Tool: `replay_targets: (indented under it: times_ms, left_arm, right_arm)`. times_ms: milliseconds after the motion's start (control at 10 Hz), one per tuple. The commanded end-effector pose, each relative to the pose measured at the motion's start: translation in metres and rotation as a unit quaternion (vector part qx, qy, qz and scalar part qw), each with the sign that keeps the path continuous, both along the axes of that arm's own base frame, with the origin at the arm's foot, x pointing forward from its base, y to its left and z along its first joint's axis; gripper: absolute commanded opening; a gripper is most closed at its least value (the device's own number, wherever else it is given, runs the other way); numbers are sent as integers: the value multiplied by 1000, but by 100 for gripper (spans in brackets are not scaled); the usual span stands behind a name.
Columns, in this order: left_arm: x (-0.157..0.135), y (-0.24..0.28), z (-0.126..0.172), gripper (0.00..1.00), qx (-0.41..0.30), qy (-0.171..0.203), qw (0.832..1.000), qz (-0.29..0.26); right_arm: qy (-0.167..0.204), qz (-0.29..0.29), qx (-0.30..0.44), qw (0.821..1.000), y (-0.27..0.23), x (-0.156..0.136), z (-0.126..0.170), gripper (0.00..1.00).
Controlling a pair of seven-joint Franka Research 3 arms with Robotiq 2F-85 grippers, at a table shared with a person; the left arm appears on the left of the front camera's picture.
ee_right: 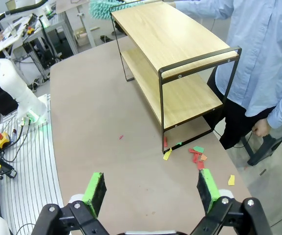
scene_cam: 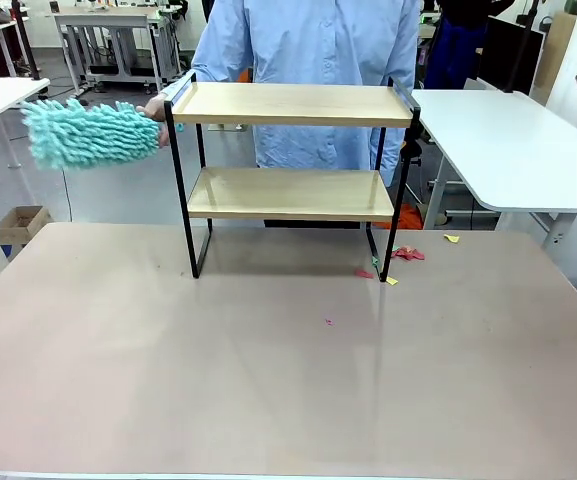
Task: Clean the shelf.
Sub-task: Hand the Duster back to the human.
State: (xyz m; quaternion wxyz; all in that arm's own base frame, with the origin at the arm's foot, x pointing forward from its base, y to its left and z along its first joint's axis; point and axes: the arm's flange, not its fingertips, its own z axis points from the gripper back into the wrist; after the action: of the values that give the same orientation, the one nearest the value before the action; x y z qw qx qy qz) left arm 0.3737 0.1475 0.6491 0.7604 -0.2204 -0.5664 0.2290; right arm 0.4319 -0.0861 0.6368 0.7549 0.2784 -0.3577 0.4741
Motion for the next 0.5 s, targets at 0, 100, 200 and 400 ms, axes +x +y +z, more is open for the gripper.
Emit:
replay_targets:
  times_ms: [0,100,200,400]
  left_arm:
    - [-2,1,1,100,-6,-2,1000,-3]
    - [-2,1,1,100,-6,-2,1000,-3]
    - [-2,1,1,100,-6,-2,1000,-3]
    - [-2,1,1,100,-6,-2,1000,-3]
  right_arm:
    - [1,2,-7,1000,0,-1,1,100]
    - [1,2,-7,1000,0,-1,1,100]
    - [1,2,-7,1000,0,-1,1,100]
    - [1,2,-7,1000,0,-1,1,100]
